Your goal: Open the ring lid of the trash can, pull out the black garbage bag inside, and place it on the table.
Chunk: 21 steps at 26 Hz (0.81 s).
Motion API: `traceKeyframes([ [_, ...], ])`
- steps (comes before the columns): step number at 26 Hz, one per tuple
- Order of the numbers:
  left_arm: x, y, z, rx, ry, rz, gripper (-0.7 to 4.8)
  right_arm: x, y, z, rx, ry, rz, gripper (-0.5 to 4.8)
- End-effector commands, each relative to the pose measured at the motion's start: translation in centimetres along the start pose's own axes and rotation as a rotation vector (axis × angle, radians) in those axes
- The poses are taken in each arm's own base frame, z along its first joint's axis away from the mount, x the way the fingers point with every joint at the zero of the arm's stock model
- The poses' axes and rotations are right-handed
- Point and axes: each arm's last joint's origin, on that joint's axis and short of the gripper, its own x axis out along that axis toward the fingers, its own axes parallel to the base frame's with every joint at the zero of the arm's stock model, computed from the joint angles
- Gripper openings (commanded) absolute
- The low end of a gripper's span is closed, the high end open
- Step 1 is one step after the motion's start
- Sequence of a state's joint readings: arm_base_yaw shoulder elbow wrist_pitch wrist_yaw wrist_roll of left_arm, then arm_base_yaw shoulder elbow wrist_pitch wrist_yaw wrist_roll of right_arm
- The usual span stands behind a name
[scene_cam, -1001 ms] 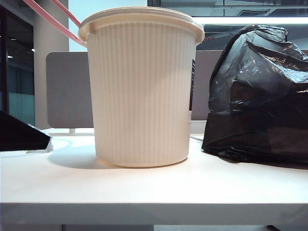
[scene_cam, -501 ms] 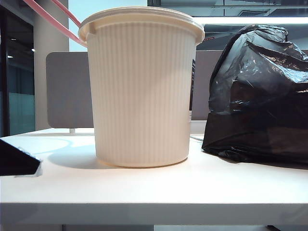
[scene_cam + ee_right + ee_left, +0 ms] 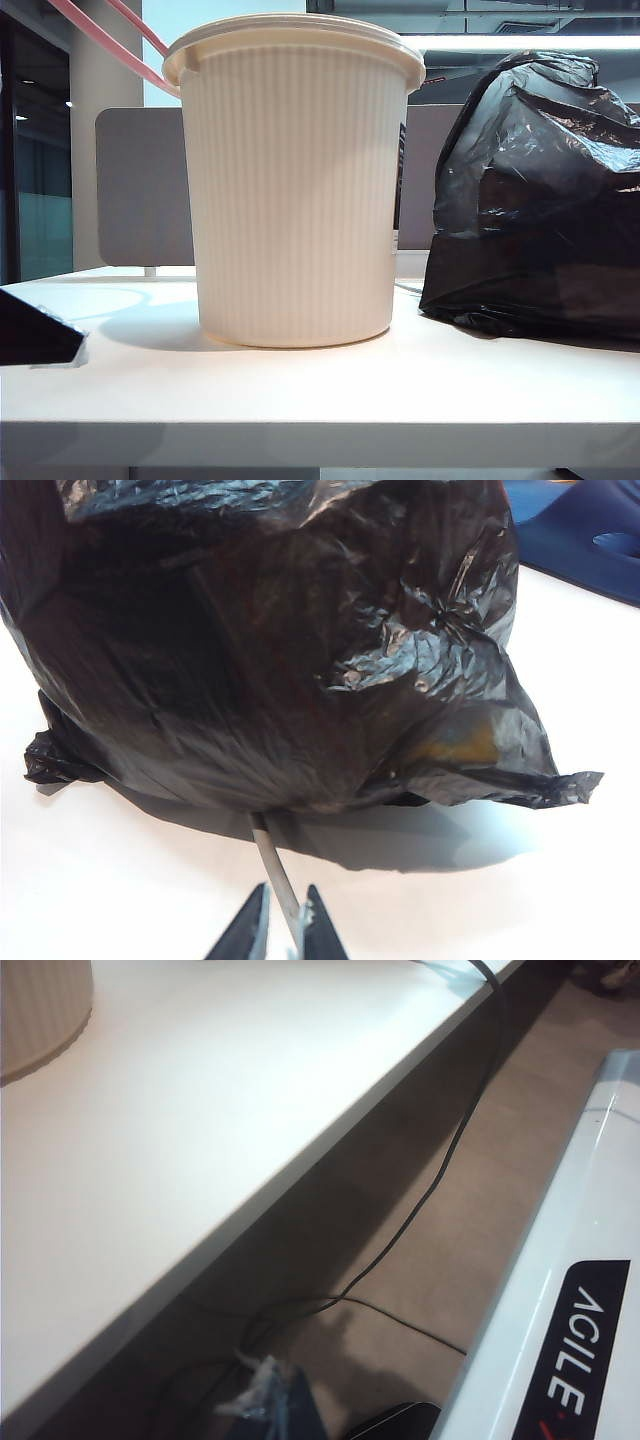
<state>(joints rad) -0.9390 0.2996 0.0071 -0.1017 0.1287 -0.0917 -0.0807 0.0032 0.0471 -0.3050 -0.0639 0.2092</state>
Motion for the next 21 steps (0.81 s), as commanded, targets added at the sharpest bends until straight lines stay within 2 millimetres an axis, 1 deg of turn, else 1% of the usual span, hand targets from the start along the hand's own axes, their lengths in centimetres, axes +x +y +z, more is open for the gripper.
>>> traceKeyframes([
  [1, 0.0, 0.0, 0.1, -0.001, -0.007, -0.006, -0.05, 0.0, 0.0, 0.1, -0.001, -0.004, 0.003, 0.45],
  [9, 0.0, -0.1, 0.1, 0.000, -0.010, -0.008, -0.05, 0.0, 0.0, 0.1, -0.001, -0.004, 0.003, 0.45],
  [12, -0.1, 0.3, 0.2, -0.011, -0.019, 0.014, -0.05, 0.0, 0.0, 0.1, -0.001, -0.004, 0.002, 0.45],
  [16, -0.4, 1.2, 0.5, -0.041, -0.059, 0.101, -0.05, 0.0, 0.0, 0.1, -0.001, -0.005, 0.002, 0.45],
  [21, -1.6, 2.9, 1.1, -0.083, -0.170, 0.271, -0.05, 0.0, 0.0, 0.1, 0.000, -0.005, 0.002, 0.45],
])
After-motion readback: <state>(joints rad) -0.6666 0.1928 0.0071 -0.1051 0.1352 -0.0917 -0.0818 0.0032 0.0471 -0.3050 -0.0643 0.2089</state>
